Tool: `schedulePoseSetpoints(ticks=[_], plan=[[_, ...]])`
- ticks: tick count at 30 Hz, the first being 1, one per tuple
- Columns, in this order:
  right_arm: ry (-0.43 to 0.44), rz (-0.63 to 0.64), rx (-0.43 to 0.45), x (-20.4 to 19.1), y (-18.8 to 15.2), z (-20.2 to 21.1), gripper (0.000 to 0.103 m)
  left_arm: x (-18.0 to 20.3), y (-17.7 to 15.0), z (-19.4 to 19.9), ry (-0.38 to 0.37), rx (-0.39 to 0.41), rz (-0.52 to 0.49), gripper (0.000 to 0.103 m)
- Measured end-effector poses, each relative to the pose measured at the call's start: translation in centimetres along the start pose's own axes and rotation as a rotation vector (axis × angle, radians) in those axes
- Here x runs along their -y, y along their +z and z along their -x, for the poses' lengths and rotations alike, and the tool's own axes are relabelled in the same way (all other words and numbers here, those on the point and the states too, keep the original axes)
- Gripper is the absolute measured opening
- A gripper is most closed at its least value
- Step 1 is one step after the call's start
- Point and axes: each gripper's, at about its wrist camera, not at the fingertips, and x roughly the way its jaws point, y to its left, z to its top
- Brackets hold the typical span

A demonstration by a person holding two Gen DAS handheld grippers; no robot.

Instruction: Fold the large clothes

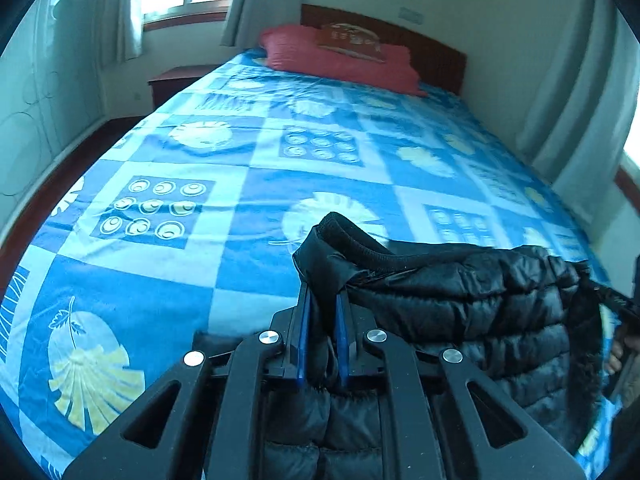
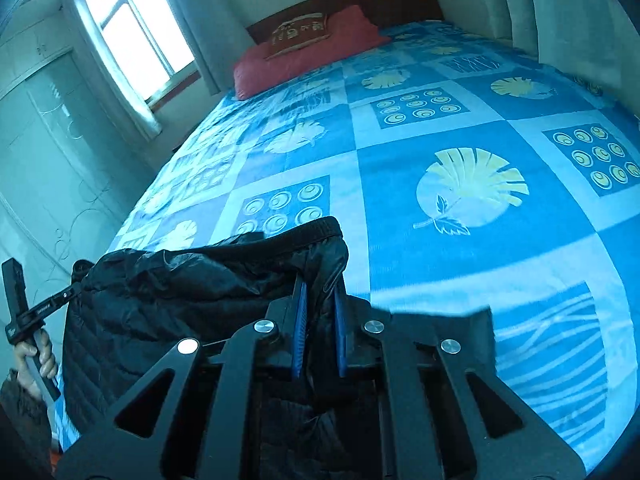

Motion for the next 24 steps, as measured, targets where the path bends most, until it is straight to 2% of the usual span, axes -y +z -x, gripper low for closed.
schedulePoseSetpoints(ticks=[6, 9, 13, 16, 17, 19, 21, 24], plan=[[-0.1, 0.008, -0.095, 1.5, -1.5, -5.3, 0.014, -1.1, -1.9, -5.3, 0.079, -0.083, 0.026, 0.011], [-0.073, -0.051, -0.108, 3.2, -2.4, -7.0, 0.019, -1.4, -3.0, -6.7, 0.095, -0.083, 0.026, 0.013], [-0.066, -0.064, -0.102, 3.4, -2.6, -7.2, 0.019, -1.2, -3.3, -7.6, 0.111, -0.087, 0.026, 0.017], [-0.064, -0.078, -0.101, 3.5, -2.6, -6.9, 0.023, -2.1, -3.0, -6.6, 0.06, -0.079, 0.072, 0.024], [-0.067, -0.079, -0.1, 3.4, -2.5, -6.8, 0.027, -2.6, -2.9, -6.2, 0.041, -0.076, 0.097, 0.027], [-0.066, -0.086, -0.086, 3.4, -2.4, -6.0, 0.032, -4.0, -2.7, -4.9, 0.001, -0.07, 0.176, 0.043], [-0.077, -0.097, -0.057, 3.5, -2.2, -4.9, 0.047, -5.2, -2.6, -3.9, -0.047, -0.069, 0.237, 0.046], [-0.131, -0.134, -0.007, 3.5, -1.9, -2.8, 0.05, -5.7, -2.3, -2.2, -0.055, -0.059, 0.274, 0.047]])
